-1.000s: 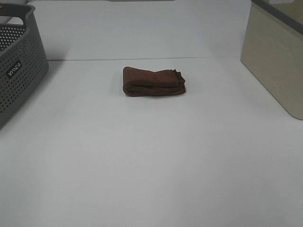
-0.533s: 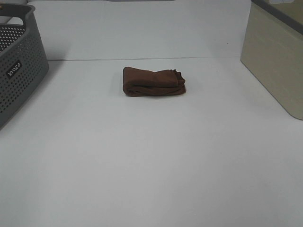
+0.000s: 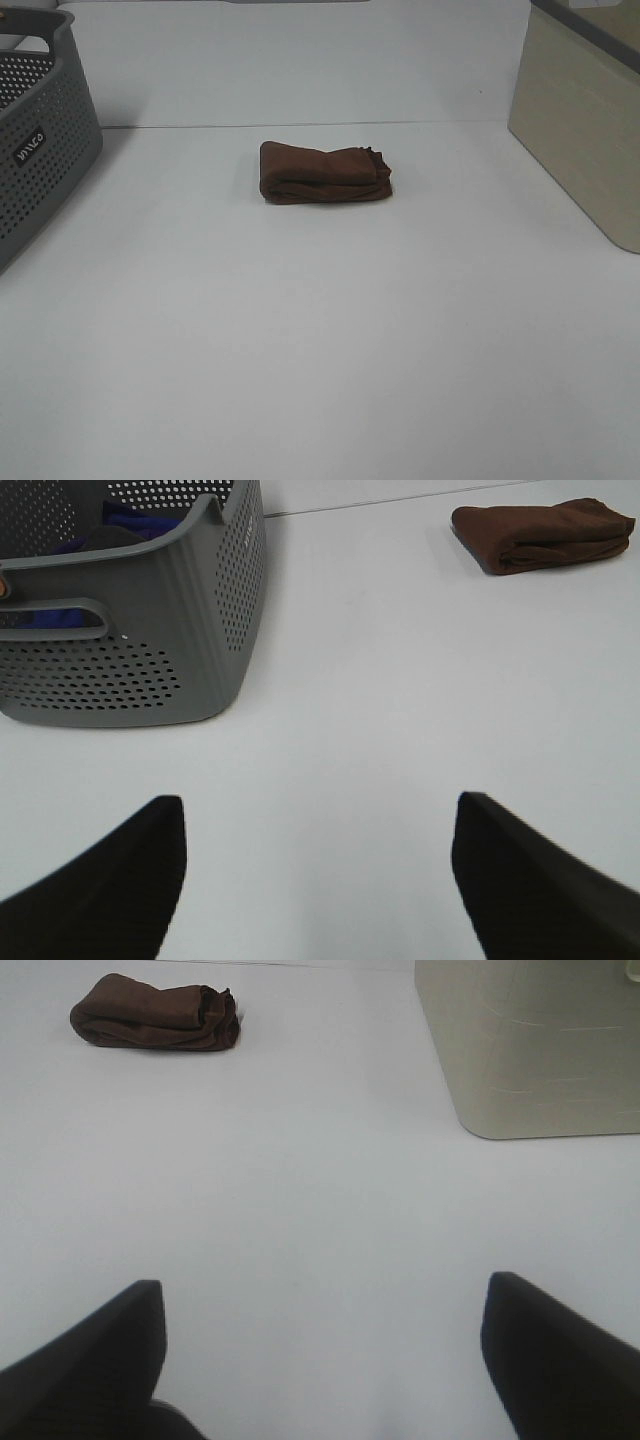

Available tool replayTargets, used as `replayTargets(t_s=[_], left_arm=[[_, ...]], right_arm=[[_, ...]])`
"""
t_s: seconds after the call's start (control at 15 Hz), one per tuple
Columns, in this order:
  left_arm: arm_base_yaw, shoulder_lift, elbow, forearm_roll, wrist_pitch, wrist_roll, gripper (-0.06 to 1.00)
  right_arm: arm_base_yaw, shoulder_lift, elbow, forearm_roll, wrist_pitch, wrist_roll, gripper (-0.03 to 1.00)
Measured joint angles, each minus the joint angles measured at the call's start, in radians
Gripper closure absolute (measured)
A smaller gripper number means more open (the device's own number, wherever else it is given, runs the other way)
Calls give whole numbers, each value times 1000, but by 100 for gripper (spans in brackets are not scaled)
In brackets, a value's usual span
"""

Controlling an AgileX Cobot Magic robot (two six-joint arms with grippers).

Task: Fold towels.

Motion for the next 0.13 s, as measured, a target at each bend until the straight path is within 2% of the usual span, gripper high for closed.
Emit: replayTargets(t_s=[0.13], left_arm=[[0,0,0,0,0,0,24]], right_arm=[[0,0,0,0,0,0,16]])
